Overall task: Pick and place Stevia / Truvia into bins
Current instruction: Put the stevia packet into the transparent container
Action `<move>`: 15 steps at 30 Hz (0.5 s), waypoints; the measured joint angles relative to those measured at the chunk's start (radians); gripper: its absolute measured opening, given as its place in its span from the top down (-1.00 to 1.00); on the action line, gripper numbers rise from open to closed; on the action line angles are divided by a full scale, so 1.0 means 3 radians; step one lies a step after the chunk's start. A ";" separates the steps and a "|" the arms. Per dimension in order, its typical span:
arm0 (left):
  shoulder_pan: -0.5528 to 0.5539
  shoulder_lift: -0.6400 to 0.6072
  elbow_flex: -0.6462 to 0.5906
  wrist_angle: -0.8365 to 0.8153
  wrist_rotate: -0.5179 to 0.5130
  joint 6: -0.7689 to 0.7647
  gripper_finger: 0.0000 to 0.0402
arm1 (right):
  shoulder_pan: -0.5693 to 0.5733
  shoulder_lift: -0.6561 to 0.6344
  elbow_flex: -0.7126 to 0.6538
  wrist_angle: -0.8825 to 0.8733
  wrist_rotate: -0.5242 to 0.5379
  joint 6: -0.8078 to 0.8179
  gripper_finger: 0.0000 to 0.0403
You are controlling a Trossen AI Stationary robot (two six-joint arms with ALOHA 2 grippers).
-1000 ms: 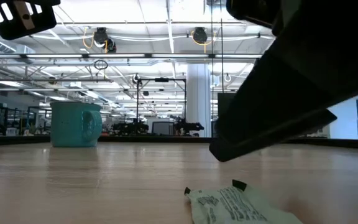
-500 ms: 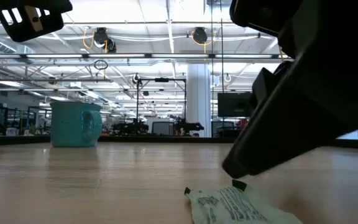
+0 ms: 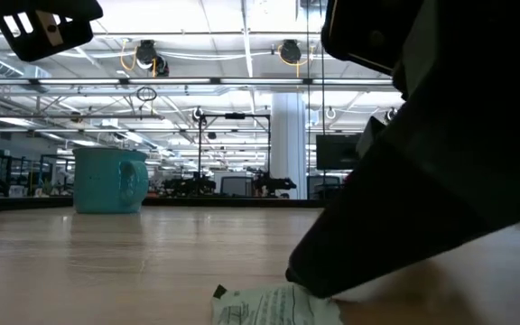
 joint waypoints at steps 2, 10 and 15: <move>0.0000 0.0000 0.0000 0.0001 0.0000 -0.0001 0.52 | -0.0021 0.0003 0.0000 -0.0002 -0.0015 0.0005 0.49; 0.0000 0.0000 0.0000 -0.0002 0.0000 -0.0001 0.52 | -0.0036 0.0005 -0.0001 -0.0065 0.0018 0.0004 0.77; 0.0000 0.0000 0.0000 -0.0002 0.0000 0.0018 0.52 | -0.0041 0.0004 -0.0004 -0.0086 -0.0035 0.0006 0.97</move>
